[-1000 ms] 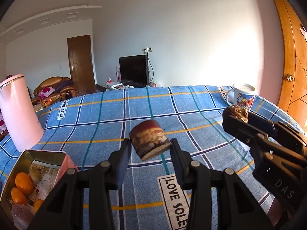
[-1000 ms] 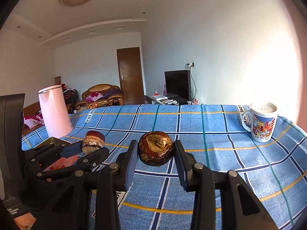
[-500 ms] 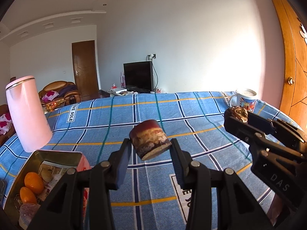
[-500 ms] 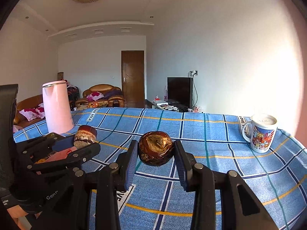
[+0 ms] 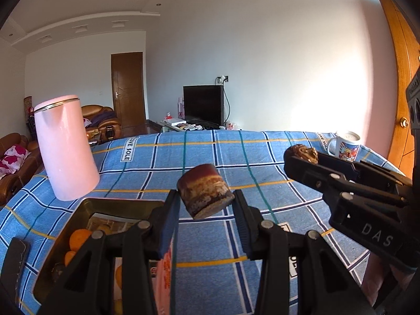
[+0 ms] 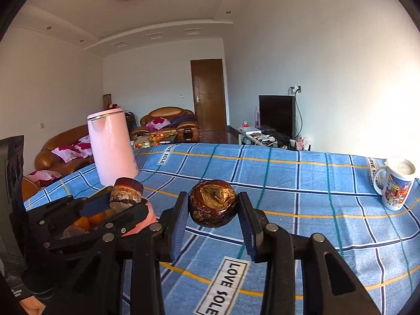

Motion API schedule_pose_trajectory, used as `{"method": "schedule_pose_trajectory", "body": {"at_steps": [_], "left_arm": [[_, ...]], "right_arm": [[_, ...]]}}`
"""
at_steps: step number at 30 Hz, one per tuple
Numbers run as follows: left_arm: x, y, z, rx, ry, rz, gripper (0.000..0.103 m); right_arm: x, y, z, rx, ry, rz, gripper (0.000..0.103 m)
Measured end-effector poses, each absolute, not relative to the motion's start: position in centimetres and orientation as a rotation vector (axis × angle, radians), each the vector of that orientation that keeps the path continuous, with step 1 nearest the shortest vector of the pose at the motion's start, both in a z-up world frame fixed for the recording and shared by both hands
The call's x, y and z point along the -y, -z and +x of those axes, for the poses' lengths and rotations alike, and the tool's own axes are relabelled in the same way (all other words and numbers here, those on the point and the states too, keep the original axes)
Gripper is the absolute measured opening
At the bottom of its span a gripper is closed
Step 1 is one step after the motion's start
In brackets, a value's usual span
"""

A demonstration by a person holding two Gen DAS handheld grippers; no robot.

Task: Organize fruits
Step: 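Lift and carry the pastry and the gold-wrapped ball over the tin with both tools, then open the left tool over the tin while the right tool releases the ball inside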

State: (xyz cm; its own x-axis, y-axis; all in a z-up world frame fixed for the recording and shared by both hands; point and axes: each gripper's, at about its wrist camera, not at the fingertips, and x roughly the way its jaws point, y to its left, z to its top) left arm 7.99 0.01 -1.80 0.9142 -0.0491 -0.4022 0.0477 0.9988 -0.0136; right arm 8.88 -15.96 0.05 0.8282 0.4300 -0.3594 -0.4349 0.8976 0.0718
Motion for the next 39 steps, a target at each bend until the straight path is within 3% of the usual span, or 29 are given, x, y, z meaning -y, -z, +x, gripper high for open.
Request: {"method": "schedule_pose_trajectory", "body": {"at_steps": [26,39], "left_arm": [[-10.8,3.7,6.8,-0.51,-0.109,-0.096,0.043],[-12.8,4.9,7.2,-0.574,-0.108,-0.104,0.043]], "right_arm": [[4.0,0.7,10.8,-0.47,-0.66,-0.09,0.04],[0.4,2.5,11.7,-0.548,-0.68,-0.132,0.04]]}}
